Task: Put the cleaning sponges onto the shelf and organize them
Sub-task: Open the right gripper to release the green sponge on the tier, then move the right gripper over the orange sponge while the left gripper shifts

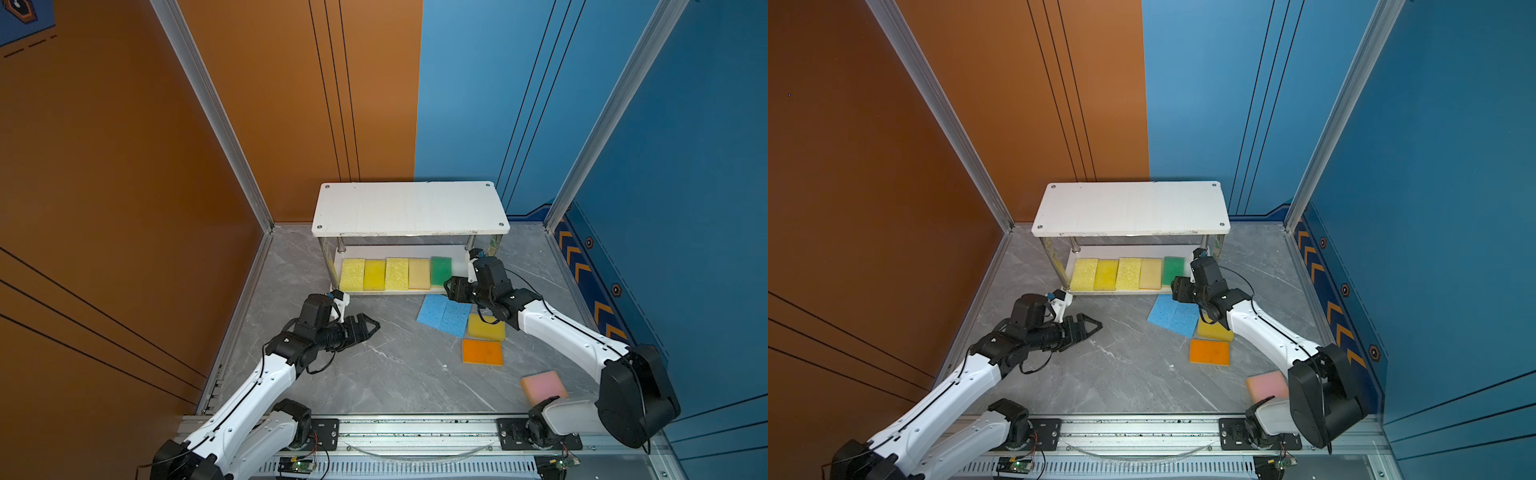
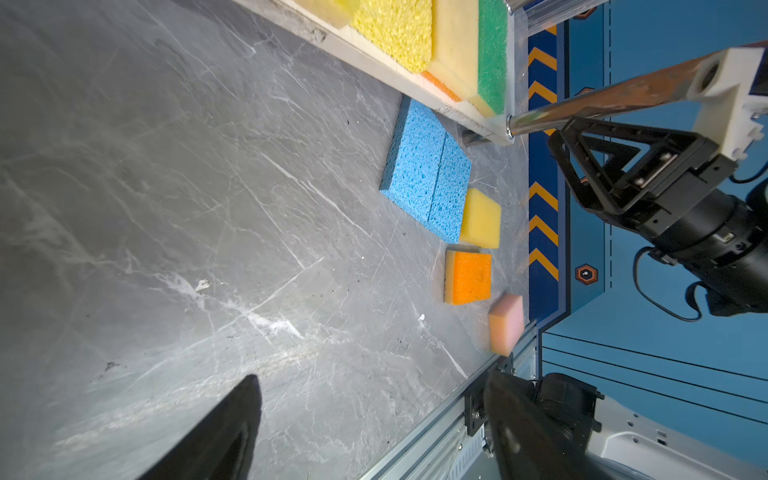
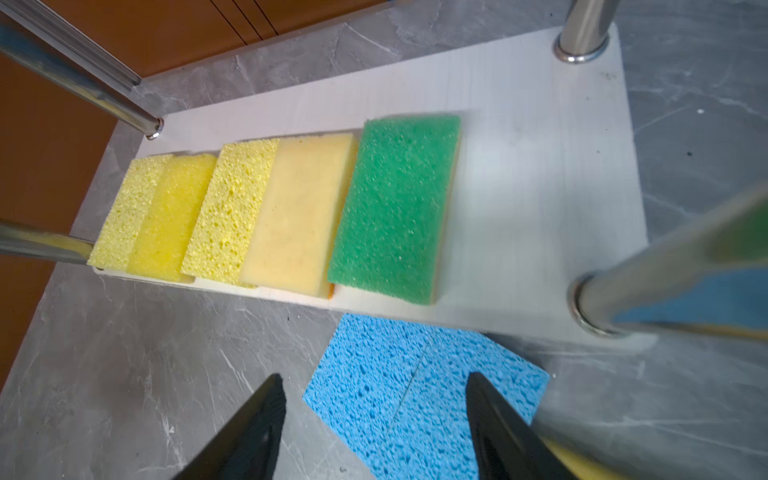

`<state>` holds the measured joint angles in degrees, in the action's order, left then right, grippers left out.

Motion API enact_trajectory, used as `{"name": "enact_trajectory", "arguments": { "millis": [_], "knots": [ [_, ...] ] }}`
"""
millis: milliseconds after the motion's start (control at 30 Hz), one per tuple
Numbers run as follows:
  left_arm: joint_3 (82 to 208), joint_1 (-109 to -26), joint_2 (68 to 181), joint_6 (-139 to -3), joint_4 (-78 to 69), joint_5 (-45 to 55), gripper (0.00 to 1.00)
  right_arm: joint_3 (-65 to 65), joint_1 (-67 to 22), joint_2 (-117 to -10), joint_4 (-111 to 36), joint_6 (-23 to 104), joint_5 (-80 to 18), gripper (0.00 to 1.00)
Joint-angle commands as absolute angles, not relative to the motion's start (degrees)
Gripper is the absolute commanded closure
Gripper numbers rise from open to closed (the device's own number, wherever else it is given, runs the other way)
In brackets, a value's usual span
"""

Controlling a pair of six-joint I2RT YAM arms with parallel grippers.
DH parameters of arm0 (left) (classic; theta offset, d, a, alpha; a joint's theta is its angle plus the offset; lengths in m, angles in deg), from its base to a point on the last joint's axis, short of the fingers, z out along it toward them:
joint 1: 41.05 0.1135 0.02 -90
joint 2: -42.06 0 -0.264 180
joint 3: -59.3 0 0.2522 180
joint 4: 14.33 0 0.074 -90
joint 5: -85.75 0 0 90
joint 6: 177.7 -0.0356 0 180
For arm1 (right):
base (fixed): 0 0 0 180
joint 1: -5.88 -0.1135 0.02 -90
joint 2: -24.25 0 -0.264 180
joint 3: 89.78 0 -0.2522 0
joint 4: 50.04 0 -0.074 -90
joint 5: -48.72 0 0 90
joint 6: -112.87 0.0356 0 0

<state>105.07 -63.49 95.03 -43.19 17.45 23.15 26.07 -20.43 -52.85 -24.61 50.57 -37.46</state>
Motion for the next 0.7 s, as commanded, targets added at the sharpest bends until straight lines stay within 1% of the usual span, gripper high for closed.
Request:
{"name": "enact_trajectory", "arguments": {
  "millis": [0,133,200,233,267,333,367,400,433,667],
  "knots": [
    [103.4,-68.0,98.2,-39.3,10.8,22.4,0.15,28.6,-20.0,-48.4,-12.1,54.7,-39.2,0.28],
    [104.5,-74.1,104.8,-38.1,3.7,19.9,0.15,31.6,-20.3,-42.4,-0.6,60.6,-41.3,0.26],
    [105.1,-76.2,107.7,-37.2,1.0,19.1,0.15,33.5,-20.4,-39.5,2.1,63.2,-41.9,0.21],
    [105.6,-77.2,109.3,-36.7,-0.5,18.9,0.15,34.4,-20.4,-37.9,3.4,64.3,-42.0,0.2],
    [106.1,-78.3,111.0,-36.5,-1.8,18.8,0.15,35.4,-20.4,-36.3,4.6,65.2,-42.2,0.16],
    [107.5,-80.1,113.9,-36.5,-3.0,18.7,0.15,37.1,-20.2,-34.7,6.0,66.1,-42.8,0.13],
    [108.2,-80.9,115.3,-36.5,-3.6,18.6,0.15,38.3,-19.6,-34.1,6.5,66.3,-43.2,0.09],
    [108.7,-81.5,116.2,-36.5,-4.1,18.5,0.1,39.0,-19.1,-34.1,6.6,66.3,-43.1,0.09],
    [109.0,-82.1,117.3,-36.4,-4.7,18.4,0.08,39.9,-18.3,-34.1,6.6,66.3,-42.6,0.09],
    [108.9,-83.6,119.2,-35.7,-6.7,18.5,0.07,42.3,-15.8,-36.5,4.7,65.1,-42.2,0.08]
  ]
}}
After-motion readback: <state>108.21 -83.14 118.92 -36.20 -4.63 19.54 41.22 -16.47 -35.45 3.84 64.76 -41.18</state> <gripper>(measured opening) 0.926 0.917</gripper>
